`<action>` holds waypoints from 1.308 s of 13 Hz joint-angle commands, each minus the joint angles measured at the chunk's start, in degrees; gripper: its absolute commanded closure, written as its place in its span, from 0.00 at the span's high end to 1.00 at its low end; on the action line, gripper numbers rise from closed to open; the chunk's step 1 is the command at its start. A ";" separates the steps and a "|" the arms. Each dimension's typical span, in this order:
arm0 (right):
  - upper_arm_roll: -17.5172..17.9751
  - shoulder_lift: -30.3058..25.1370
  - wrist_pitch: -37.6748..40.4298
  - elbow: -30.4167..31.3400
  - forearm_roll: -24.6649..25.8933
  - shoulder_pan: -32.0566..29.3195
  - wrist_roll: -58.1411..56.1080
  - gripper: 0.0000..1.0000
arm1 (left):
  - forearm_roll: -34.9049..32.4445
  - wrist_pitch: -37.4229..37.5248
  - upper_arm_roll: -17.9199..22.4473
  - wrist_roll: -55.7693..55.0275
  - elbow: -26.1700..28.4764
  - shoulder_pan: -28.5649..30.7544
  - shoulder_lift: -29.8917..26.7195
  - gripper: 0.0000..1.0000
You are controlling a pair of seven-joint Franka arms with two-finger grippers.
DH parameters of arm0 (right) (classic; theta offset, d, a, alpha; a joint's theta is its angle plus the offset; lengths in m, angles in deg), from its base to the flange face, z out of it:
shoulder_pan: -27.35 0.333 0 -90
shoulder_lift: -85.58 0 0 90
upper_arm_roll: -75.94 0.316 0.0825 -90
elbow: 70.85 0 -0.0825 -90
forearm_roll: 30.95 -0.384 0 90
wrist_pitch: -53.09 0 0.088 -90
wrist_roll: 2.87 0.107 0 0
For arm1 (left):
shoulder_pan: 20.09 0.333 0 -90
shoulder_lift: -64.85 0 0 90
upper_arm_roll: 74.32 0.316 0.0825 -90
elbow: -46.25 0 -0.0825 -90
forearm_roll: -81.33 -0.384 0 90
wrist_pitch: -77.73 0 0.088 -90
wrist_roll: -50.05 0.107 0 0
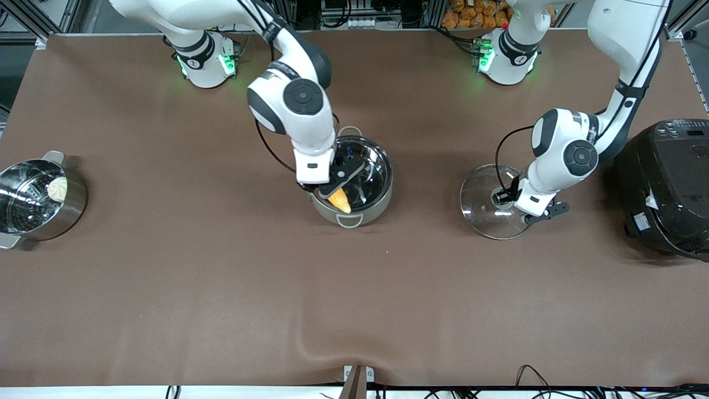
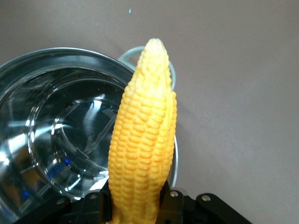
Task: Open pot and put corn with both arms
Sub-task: 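Lower the corn into the pot with the right gripper while the left gripper releases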
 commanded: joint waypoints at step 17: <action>-0.51 5.61 3.68 -3.72 7.28 7.20 20.16 1.00 | -2.68 40.60 -0.88 10.79 -36.32 1.75 -12.87 1.00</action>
